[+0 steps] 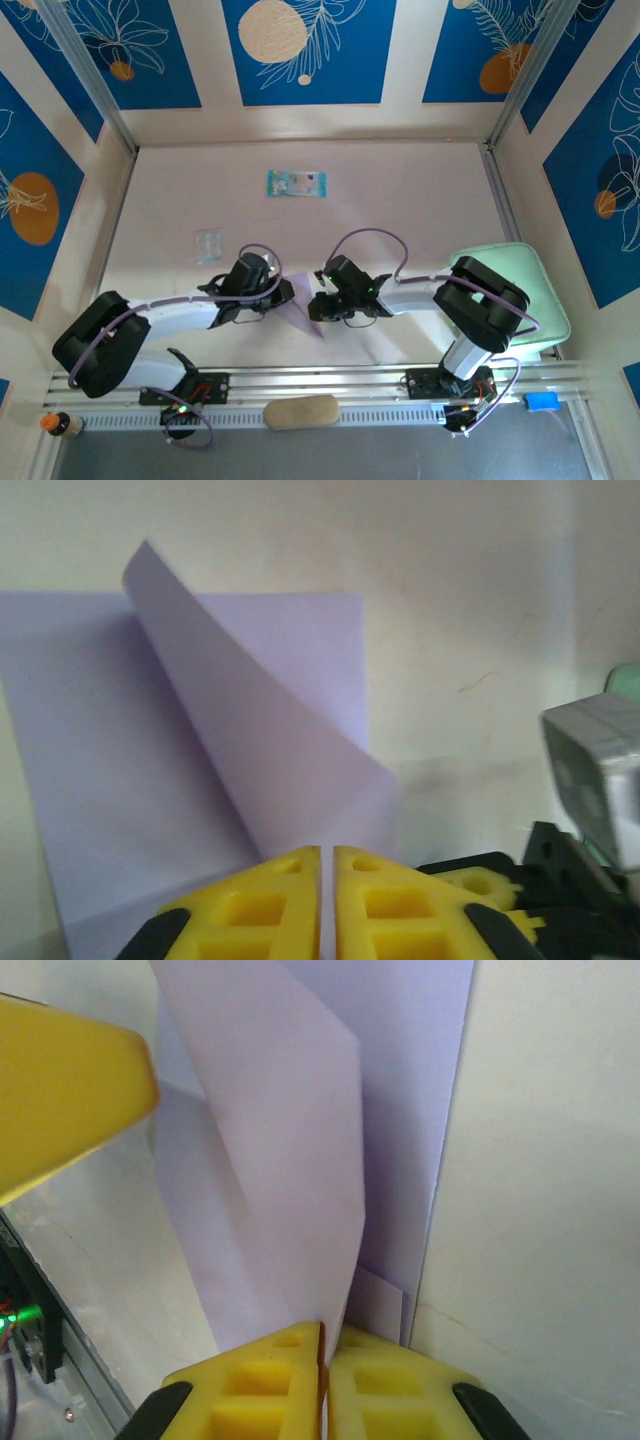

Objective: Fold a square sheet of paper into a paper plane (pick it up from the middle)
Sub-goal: Perform the fourth fold on the wing at the bottom-center of the table.

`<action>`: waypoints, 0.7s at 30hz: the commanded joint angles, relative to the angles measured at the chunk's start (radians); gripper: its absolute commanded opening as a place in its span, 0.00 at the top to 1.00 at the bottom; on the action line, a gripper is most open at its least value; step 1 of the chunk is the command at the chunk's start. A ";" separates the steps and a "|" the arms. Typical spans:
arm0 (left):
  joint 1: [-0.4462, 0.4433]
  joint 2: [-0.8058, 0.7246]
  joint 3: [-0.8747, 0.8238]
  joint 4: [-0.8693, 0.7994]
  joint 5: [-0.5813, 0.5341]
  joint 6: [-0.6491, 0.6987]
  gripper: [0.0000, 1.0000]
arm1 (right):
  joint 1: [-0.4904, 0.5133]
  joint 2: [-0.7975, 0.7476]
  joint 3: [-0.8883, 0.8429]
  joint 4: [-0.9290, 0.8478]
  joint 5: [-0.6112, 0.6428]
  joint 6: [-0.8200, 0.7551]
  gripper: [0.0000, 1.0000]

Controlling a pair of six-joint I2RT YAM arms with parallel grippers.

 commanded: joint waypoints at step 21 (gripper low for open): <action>-0.044 -0.030 -0.055 0.101 -0.024 -0.024 0.92 | 0.032 -0.005 -0.108 0.115 0.055 0.063 0.92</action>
